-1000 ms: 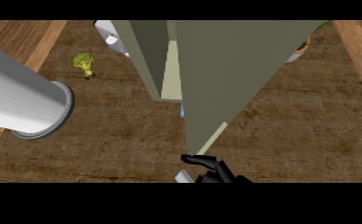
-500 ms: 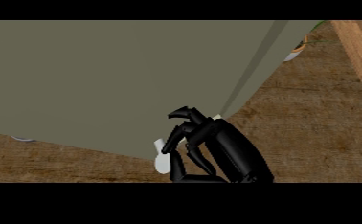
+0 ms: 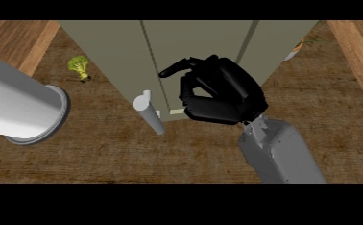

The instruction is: Pick up the bottled water, place it into the cabinet and close the cabinet

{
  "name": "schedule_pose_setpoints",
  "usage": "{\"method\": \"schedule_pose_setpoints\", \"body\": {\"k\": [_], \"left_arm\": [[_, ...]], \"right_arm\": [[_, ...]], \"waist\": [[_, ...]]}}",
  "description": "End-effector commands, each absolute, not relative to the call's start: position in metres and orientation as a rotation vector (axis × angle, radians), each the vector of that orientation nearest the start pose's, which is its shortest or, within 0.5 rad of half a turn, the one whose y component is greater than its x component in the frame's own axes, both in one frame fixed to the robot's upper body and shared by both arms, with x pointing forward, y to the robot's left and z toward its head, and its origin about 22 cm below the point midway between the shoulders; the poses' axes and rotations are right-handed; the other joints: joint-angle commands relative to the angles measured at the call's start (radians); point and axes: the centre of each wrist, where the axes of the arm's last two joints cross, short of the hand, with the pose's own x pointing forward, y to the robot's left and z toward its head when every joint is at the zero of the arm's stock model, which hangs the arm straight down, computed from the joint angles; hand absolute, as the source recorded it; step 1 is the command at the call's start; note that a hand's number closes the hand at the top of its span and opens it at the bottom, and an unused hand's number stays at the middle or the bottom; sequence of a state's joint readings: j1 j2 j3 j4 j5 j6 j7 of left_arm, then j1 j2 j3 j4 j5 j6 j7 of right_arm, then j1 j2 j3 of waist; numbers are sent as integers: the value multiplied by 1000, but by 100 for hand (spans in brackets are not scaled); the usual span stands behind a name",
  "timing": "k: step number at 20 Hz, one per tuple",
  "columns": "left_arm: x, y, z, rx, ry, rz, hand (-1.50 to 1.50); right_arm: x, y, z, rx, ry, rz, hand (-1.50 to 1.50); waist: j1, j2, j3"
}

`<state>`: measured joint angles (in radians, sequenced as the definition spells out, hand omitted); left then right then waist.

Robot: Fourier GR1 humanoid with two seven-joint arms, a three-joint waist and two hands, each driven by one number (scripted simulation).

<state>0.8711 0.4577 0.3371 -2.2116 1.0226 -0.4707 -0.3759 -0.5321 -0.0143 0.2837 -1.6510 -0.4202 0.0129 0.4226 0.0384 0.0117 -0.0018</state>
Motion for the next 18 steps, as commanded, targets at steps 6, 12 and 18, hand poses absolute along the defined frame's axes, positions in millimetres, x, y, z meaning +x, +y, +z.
{"method": "schedule_pose_setpoints", "body": {"k": [6,12,18], "left_arm": [[28,382,111,-339,-2015,238,-150],[18,391,127,-374,-1983,217,-150],[33,392,120,-398,-1992,236,-150]], "right_arm": [[368,-121,159,714,-1586,419,150],[389,-102,172,714,-1568,437,150],[384,-73,172,801,-1524,474,150]], "waist": [[-11,-10,2],[5,-8,2],[9,-3,2]]}}
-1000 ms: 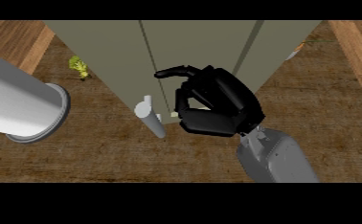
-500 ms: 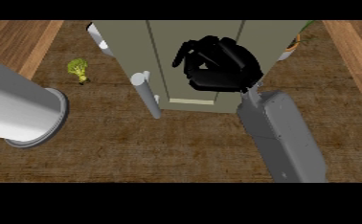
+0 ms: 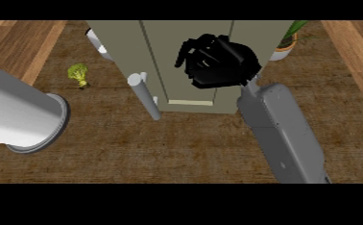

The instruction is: Pick up the bottled water, place it into the cabinet and close the cabinet

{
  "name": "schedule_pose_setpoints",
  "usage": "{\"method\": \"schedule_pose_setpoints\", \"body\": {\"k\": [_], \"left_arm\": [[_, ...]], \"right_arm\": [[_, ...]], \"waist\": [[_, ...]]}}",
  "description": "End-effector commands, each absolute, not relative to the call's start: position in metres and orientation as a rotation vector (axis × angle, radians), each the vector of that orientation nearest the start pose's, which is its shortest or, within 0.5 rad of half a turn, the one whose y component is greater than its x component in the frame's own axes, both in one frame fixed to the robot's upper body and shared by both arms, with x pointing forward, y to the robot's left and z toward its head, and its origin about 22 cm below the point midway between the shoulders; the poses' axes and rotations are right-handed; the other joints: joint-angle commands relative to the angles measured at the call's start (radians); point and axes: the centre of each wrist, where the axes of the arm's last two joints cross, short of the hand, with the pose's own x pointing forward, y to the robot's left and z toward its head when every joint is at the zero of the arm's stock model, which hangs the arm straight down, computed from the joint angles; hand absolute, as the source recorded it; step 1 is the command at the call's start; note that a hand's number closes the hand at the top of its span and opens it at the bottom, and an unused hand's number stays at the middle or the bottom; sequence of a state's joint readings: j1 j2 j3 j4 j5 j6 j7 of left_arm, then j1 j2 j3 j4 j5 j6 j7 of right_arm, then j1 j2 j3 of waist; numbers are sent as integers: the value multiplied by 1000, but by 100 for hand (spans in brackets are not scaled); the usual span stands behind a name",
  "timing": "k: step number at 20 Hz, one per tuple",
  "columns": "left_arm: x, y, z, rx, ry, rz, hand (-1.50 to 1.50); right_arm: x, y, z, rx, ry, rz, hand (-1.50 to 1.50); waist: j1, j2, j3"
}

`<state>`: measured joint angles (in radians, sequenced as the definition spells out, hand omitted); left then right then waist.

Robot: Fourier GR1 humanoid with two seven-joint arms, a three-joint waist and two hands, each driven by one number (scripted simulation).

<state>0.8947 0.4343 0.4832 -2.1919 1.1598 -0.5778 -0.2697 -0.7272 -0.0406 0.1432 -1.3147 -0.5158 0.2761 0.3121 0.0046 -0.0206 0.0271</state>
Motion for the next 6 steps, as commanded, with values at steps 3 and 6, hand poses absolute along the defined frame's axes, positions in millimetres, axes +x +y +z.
{"method": "schedule_pose_setpoints", "body": {"k": [3,6], "left_arm": [[28,389,113,-402,-1973,241,-150],[36,388,118,-411,-1981,207,-150]], "right_arm": [[387,-86,165,830,-1511,472,150],[375,-72,178,826,-1504,493,150]], "waist": [[48,31,-28],[45,26,-28]]}}
